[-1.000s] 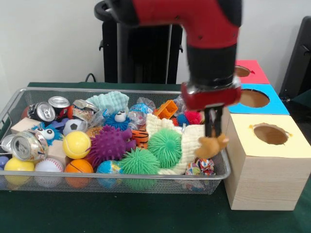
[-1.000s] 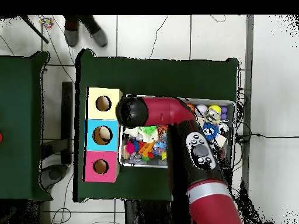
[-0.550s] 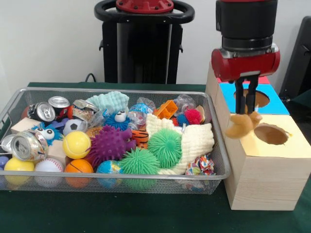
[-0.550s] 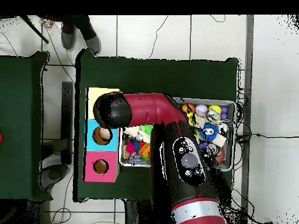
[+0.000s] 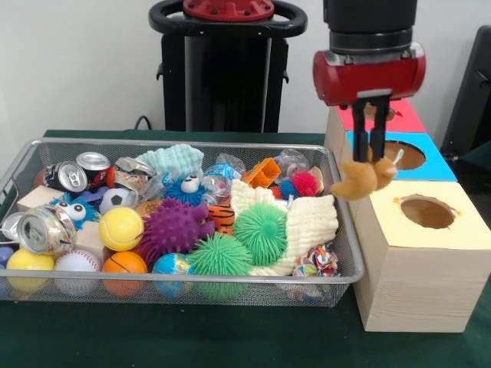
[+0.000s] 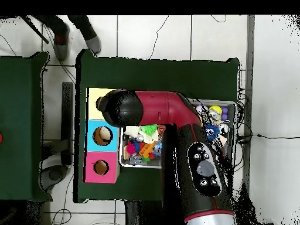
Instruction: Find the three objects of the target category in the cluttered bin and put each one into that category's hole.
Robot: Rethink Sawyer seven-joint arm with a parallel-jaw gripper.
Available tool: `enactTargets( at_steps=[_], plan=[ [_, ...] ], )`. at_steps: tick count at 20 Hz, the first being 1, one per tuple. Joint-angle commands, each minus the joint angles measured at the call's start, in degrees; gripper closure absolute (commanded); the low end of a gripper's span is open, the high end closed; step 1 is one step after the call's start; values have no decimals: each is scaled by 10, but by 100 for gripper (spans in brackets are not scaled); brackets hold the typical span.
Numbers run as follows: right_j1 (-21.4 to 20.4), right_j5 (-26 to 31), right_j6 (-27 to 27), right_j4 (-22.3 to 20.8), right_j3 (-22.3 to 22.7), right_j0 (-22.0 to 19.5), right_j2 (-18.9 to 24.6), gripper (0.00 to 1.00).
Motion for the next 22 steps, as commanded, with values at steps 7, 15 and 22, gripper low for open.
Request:
enactTargets(
  at_steps=[7, 15, 22],
  plan=[
    [-64, 90, 86, -15, 45, 24, -63, 100],
    [-90, 54, 126, -2, 108, 88, -94, 100],
    [-85, -1, 147, 2, 141, 136, -117, 100]
  ],
)
